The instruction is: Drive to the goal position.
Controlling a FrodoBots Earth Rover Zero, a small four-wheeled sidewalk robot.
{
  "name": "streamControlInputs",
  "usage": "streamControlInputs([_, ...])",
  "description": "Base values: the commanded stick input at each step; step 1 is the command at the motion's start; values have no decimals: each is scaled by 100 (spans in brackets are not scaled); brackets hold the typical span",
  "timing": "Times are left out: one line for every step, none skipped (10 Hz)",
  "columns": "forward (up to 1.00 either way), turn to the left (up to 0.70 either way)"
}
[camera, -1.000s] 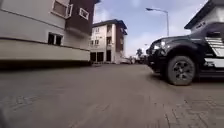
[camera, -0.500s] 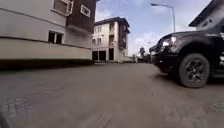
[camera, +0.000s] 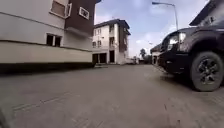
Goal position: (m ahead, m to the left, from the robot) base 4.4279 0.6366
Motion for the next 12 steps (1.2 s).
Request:
streamControlInputs([70, 0])
streamControlInputs([70, 0])
streamControlInputs([70, 0])
streamControlInputs([70, 0])
streamControlInputs([70, 0])
streamControlInputs([70, 0])
streamControlInputs([70, 0])
streamControlInputs([70, 0])
streamControlInputs([70, 0])
streamControlInputs([70, 0])
streamControlInputs([70, 0])
streamControlInputs([70, 0])
